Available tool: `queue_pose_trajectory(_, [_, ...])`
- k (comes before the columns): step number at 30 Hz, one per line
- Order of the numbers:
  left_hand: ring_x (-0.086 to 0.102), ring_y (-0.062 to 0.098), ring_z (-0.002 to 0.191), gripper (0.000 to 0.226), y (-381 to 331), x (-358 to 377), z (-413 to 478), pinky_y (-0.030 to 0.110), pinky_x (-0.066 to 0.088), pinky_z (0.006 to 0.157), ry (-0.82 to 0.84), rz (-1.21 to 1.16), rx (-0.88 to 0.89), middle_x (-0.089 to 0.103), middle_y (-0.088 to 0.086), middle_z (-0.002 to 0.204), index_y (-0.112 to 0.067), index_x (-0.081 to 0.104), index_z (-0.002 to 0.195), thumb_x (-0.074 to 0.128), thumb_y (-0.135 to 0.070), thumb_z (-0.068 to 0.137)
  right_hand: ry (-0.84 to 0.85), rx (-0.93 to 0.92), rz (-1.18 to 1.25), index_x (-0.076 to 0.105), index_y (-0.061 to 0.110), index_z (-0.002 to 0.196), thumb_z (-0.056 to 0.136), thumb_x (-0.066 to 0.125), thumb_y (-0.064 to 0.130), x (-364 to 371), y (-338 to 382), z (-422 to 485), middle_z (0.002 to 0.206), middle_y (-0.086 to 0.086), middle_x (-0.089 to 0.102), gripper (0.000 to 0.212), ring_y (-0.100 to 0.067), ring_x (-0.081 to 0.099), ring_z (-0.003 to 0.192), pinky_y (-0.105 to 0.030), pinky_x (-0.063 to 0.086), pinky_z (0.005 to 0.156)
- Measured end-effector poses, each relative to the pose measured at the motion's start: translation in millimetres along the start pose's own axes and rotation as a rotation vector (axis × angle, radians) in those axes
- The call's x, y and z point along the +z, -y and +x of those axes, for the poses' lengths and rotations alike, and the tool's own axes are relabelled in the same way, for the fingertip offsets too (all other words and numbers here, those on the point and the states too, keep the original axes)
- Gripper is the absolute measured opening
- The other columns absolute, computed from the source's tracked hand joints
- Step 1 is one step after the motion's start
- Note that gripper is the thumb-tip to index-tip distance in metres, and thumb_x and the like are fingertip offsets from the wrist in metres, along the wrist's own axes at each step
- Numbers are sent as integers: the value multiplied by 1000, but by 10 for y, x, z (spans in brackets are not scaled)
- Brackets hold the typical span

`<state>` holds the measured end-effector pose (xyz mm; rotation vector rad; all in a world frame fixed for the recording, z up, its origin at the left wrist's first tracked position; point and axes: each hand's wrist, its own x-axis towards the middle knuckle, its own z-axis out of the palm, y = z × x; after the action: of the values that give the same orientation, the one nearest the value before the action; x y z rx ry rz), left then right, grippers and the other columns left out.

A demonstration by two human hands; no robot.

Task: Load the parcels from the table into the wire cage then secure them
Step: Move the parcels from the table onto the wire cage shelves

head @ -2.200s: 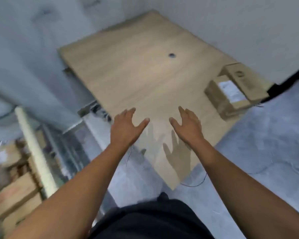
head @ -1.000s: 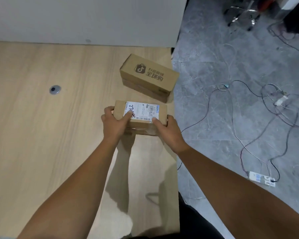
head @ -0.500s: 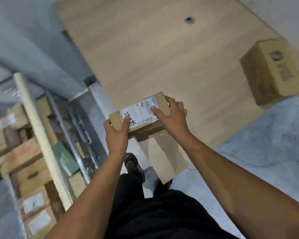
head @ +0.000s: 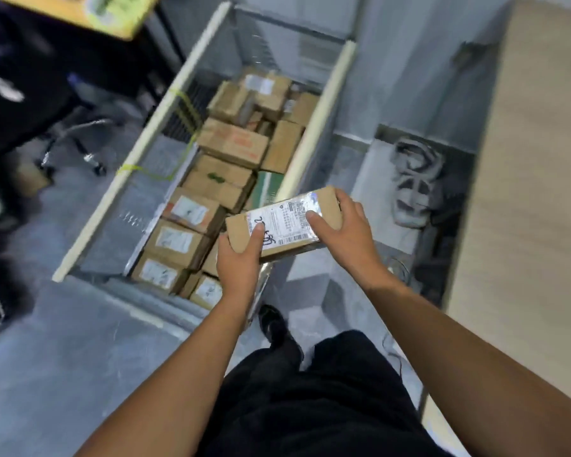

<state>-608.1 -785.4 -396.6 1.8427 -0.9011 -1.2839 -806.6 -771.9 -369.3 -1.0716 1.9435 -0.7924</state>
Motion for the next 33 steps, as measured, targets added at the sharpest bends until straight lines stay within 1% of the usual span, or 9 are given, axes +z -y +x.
queue_pose_trajectory(5, [66,-11,90,58,115,-732,416,23,49,79,-173,-118,-107,69,-19,110,-33,57,122,74,-66,78,307,-140,-147,32,23,160,95,67,53,835,640,445,153,-6,44,79,-24,46,138,-33,38,111])
queue_pose_trajectory(9, [64,22,116,84,490,-941,833,36,50,98,-271,-154,-308,64,1,132,-15,43,145,74,-61,82,603,-239,-309,28,24,162,97,63,54,1453,889,967,163,-6,39,80,-26,39,147,-44,36,119])
queue_pose_trajectory(11, [54,32,132,102,741,-918,1094,39,45,105,-292,-138,-434,51,11,151,-10,29,158,72,-65,83,711,-282,-404,25,23,162,97,63,54,1799,839,1280,165,-6,34,82,-27,37,148,-38,33,120])
queue_pose_trajectory(14, [44,31,143,108,1142,-821,1470,39,39,112,-361,-140,-521,36,10,163,-11,17,162,68,-68,86,864,-314,-503,24,17,162,97,63,52,2298,618,1726,163,-11,38,83,-31,44,143,-40,38,116])
queue_pose_trajectory(18, [53,29,132,99,1672,-580,2010,37,45,107,-446,-155,-562,51,9,149,-11,26,157,73,-62,87,999,-321,-559,34,26,155,98,61,55,2880,169,2358,145,-3,58,70,-25,61,120,-38,49,99])
queue_pose_trajectory(21, [53,20,129,101,2061,-317,2429,29,40,102,-471,-164,-577,51,1,150,-15,22,160,74,-59,87,1076,-282,-608,31,29,155,95,62,59,3234,-252,2813,142,2,61,74,-20,63,116,-32,48,94])
queue_pose_trajectory(25, [58,23,129,94,2571,-61,2840,43,47,112,-508,-193,-589,58,0,145,-17,33,155,78,-58,83,1139,-277,-680,29,34,152,91,62,65,3638,-752,3277,143,7,60,76,-17,61,120,-39,45,106])
queue_pose_trajectory(28, [56,24,131,92,2871,90,3043,42,45,113,-496,-196,-618,57,-1,145,-16,34,155,77,-58,85,1182,-321,-763,29,33,153,92,63,62,3823,-1072,3516,143,8,59,75,-17,58,123,-36,44,105])
queue_pose_trajectory(33, [59,19,122,85,3158,209,3296,34,47,104,-441,-171,-610,61,-8,131,-19,40,148,77,-59,83,1062,-527,-923,32,29,153,87,56,70,3960,-1423,3700,142,-6,51,82,-27,37,139,-47,35,117])
